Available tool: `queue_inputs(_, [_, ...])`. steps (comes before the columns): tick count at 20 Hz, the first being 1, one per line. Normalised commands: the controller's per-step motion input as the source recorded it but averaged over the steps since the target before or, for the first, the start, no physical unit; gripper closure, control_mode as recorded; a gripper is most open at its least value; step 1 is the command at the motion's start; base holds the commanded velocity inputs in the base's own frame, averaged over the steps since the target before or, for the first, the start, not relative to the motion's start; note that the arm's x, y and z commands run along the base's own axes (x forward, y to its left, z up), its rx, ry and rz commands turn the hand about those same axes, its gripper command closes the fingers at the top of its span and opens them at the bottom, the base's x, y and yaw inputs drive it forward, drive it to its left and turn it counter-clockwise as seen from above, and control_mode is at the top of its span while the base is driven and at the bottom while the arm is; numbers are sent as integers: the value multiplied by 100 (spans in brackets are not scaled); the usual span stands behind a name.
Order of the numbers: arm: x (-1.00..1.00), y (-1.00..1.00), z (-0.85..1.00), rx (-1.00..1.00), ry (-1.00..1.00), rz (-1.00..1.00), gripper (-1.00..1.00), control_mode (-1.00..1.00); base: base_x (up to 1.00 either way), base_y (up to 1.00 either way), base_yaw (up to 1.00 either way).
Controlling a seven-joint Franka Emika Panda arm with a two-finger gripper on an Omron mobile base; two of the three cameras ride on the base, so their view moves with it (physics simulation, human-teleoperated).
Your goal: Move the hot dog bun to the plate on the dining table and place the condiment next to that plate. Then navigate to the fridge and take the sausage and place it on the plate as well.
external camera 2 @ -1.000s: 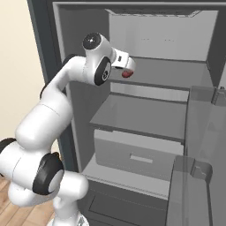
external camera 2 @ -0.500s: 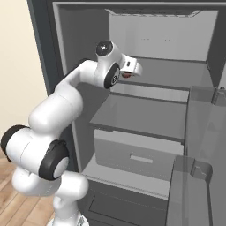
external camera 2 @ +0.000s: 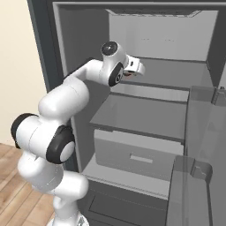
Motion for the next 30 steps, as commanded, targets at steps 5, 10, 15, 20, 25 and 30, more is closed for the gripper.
queue_inputs(5, [6, 0, -12, 0, 1, 0, 100, -100, 0, 0, 0])
queue_inputs(10, [-59, 0, 0, 0, -10, 0, 100, -100, 0, 0, 0])
queue_inputs(15, [-100, 0, 4, 0, -25, 0, 100, -100, 0, 0, 0])
queue_inputs(20, [-100, 19, 44, 0, -3, 0, 100, -100, 0, 0, 0])
queue_inputs(25, [-100, 46, 66, 1, 15, 0, 100, -100, 0, 0, 0])
queue_inputs(30, [-100, 52, 39, 1, 22, 0, 100, -100, 0, 0, 0])
